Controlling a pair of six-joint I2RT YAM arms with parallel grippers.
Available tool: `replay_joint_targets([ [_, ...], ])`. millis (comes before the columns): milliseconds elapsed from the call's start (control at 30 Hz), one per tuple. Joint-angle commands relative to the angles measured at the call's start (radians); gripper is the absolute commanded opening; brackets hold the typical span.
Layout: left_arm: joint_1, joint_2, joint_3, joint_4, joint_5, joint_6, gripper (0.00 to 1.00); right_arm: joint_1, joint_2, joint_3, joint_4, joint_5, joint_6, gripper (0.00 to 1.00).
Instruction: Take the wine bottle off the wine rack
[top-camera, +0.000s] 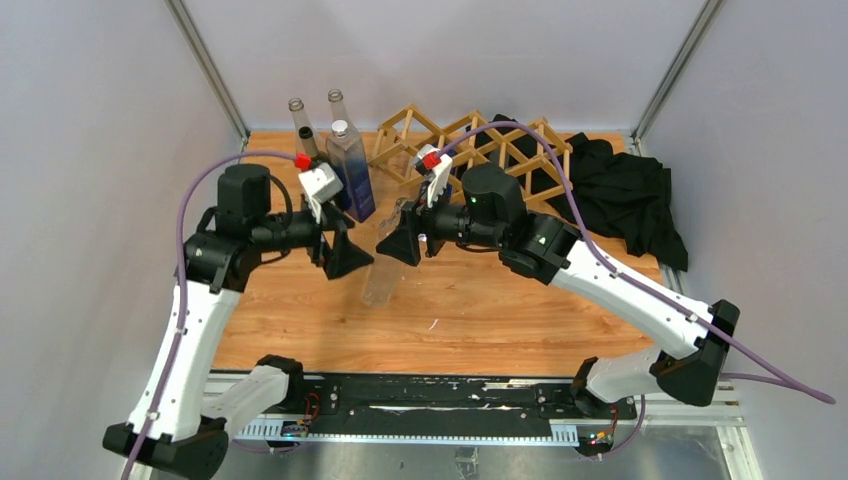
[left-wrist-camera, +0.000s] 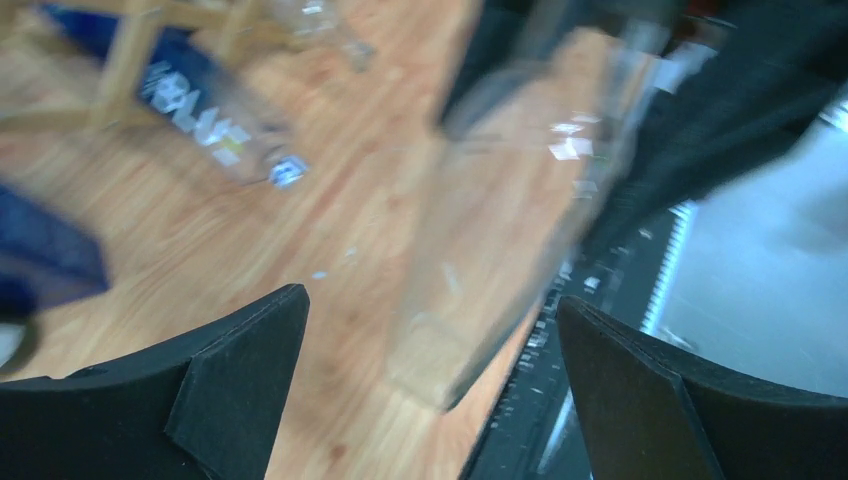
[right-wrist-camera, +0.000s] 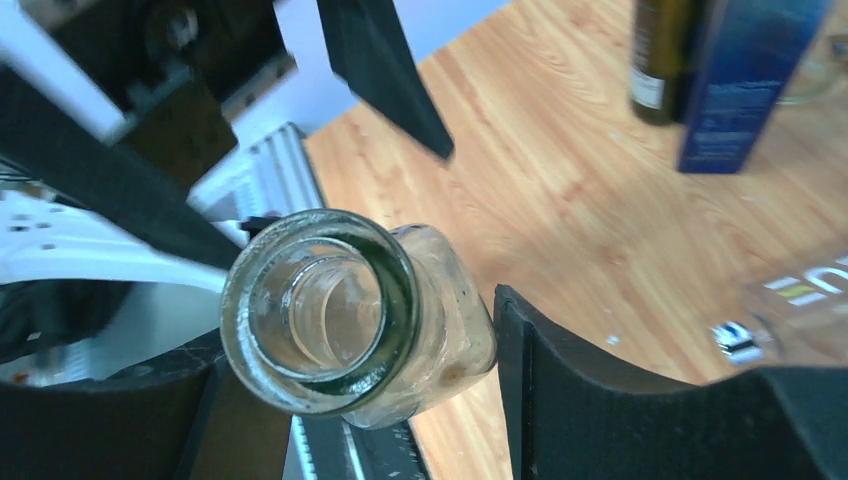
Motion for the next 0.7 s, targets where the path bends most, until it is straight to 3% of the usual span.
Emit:
replay_joint_targets([
  [0,0.175,0.091,0.066,-0.098,-0.081,0.053,1.00,0.006,0.010,0.084,-0.066,0.159,-0.120,0.00],
  [267,0.521,0.224,0.124,-0.105,-0.238,0.094,1.00,0.007,0.176,0.205,-0.100,0.246,-0.210,0.00],
  [433,0.653,0.308,0.120,-0.085,-0.409,0.036,1.00,0.007,0.366,0.366,-0.126,0.239,-0.221,0.00],
  [667,0.731,0.283,0.065,-0.041,-0.431,0.007,1.00,0.009,0.640,0.640,-0.156,0.234,-0.221,0.00],
])
